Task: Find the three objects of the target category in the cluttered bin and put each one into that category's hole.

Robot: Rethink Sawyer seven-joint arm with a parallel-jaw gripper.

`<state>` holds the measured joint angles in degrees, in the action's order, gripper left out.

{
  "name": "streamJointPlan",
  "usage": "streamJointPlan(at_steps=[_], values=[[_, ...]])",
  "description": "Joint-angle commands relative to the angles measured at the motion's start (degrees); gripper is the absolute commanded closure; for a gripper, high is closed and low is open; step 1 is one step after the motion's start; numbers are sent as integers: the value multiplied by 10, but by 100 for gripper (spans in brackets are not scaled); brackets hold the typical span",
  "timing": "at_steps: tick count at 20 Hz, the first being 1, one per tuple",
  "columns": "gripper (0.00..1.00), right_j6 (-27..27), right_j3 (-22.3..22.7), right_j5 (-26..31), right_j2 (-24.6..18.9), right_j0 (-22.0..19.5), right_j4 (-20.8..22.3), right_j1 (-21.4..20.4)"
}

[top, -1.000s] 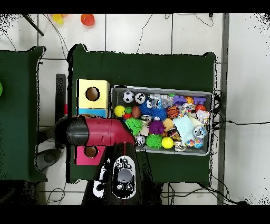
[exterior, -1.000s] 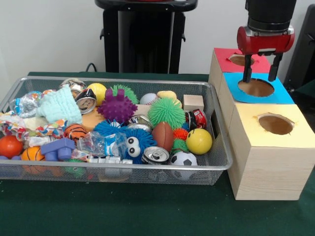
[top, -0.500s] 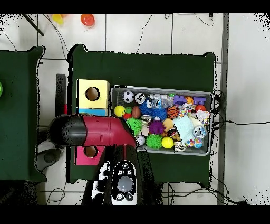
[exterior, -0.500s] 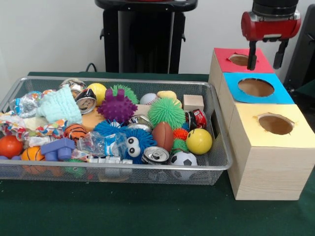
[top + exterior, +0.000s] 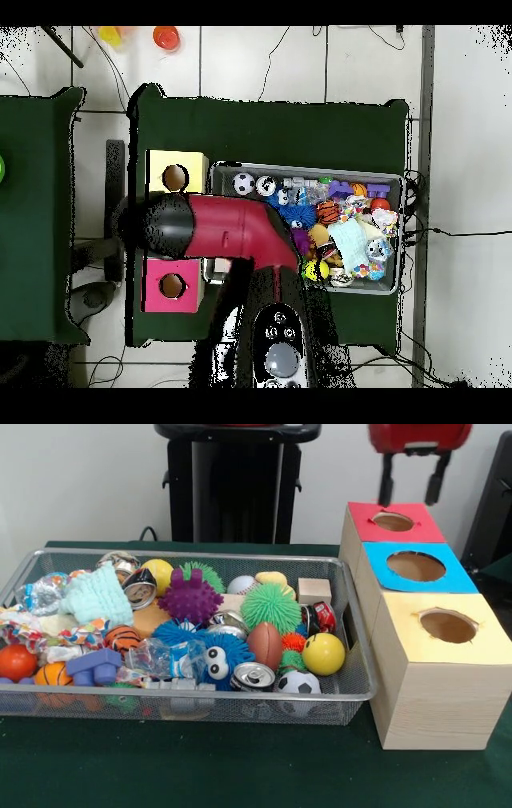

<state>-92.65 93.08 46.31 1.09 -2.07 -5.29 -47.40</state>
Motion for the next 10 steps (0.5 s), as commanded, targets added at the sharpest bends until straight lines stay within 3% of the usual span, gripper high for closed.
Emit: streamJointPlan(at_steps=[1,10], values=[[0,99,-52,43,-55,-83,51,21],[0,171,-106,56,-117,-173,106,70]])
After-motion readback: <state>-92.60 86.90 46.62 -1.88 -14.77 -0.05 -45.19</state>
